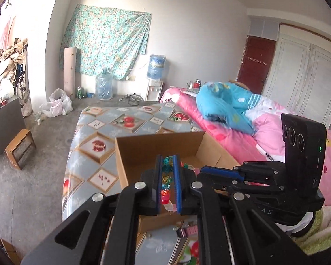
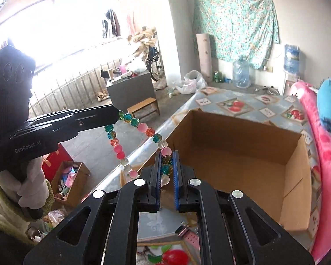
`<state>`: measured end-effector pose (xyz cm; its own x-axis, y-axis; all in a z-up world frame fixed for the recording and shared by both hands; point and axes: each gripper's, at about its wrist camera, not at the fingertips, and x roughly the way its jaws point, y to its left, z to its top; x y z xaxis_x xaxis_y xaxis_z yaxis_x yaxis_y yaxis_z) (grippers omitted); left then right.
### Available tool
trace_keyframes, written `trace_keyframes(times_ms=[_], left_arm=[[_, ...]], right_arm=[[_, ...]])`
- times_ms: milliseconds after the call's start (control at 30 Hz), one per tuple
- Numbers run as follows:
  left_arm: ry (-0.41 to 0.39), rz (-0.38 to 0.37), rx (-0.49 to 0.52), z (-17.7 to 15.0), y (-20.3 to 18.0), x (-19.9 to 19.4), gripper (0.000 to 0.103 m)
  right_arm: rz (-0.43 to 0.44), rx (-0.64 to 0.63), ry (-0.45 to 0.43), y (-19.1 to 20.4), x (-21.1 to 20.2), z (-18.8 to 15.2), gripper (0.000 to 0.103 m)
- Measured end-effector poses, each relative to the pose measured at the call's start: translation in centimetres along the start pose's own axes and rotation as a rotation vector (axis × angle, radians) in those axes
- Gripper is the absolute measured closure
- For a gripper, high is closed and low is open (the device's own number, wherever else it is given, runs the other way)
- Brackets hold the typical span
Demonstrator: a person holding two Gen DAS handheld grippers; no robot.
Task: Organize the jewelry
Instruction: 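Lift the bead bracelet with the left gripper and carry it over the box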
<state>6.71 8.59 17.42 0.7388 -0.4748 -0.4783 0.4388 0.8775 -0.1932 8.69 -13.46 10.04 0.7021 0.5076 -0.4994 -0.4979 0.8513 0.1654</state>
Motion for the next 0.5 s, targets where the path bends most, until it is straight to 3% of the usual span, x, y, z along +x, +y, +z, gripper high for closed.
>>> trace_keyframes(times_ms=[67,200,367,500], left_arm=[[0.012,0.036,0.018,1.8,0.3,2.8,0.094],[0.128,0.095,0.032,3.5,1.8,9.4,0.094],[0.306,0.150,0.042,2.7,3.8,16.6,0.094],[0.411,0.192,0.050,1.5,4.8,20.1,0.094]], right_arm=[[-0.020,0.010,0.034,-1.8,2.1,1.8,0.096],[0.003,0.099,0.181,-4.6,8.1,3.1,0.096],[-0.002,0.143,0.378,-7.4,14.2,3.7,0.096],[-0.011,0.182,0.510,-9.1,17.9,3.3,0.095]])
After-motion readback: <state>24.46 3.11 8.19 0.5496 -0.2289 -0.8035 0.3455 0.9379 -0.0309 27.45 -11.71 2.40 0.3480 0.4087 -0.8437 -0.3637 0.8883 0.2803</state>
